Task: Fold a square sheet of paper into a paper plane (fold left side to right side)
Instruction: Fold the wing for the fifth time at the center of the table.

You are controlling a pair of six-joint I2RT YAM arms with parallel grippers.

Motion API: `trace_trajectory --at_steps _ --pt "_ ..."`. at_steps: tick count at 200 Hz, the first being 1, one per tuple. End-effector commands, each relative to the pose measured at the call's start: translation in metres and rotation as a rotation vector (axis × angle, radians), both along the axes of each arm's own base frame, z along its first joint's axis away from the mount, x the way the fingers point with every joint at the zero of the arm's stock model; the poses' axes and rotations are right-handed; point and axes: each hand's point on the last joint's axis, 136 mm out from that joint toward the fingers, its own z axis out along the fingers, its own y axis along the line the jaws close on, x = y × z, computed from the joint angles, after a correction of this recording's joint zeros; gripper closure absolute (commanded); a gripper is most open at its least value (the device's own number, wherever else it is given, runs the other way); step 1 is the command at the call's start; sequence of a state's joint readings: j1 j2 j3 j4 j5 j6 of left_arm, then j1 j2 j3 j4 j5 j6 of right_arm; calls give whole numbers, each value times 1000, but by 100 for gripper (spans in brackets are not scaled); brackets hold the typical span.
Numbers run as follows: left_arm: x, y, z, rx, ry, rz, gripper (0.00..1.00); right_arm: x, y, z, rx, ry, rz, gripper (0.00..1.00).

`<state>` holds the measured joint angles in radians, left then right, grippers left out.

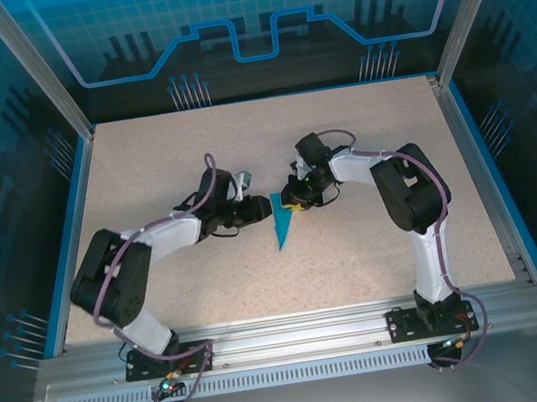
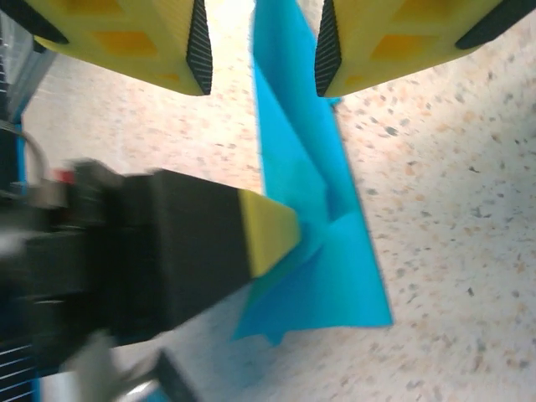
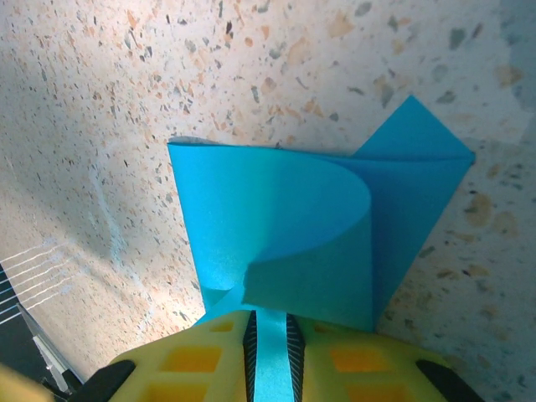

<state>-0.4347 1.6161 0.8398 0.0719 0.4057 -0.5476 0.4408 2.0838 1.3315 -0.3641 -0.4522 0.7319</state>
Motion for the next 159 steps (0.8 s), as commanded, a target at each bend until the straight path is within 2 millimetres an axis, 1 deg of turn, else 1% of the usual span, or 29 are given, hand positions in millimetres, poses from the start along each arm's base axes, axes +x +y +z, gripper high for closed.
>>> trace_trajectory --at_steps 1,17,30,54,72,89,115,141,159 --pt "-27 -2 5 -24 31 -49 54 -14 -11 -29 -92 68 4 79" --pt "-40 -10 -1 -20 51 -76 51 -15 -10 -28 -90 67 5 79" --pt "-46 -17 -8 -10 67 -96 48 -15 -10 -28 -91 67 6 79" --pt "-42 -26 -22 7 97 -103 46 -15 -10 -29 -92 68 7 79" --pt "-39 -33 -27 11 106 -112 46 -16 -10 -29 -92 71 6 79" --pt "-38 -40 -32 14 118 -126 48 -15 -10 -29 -88 70 7 79" --pt "-39 -49 -36 10 128 -146 54 -16 -10 -30 -88 72 7 79" --pt "-39 -50 -40 17 133 -146 59 -17 -10 -30 -87 74 8 79" --pt "-39 -49 -43 29 136 -146 60 -16 -10 -30 -87 73 7 79"
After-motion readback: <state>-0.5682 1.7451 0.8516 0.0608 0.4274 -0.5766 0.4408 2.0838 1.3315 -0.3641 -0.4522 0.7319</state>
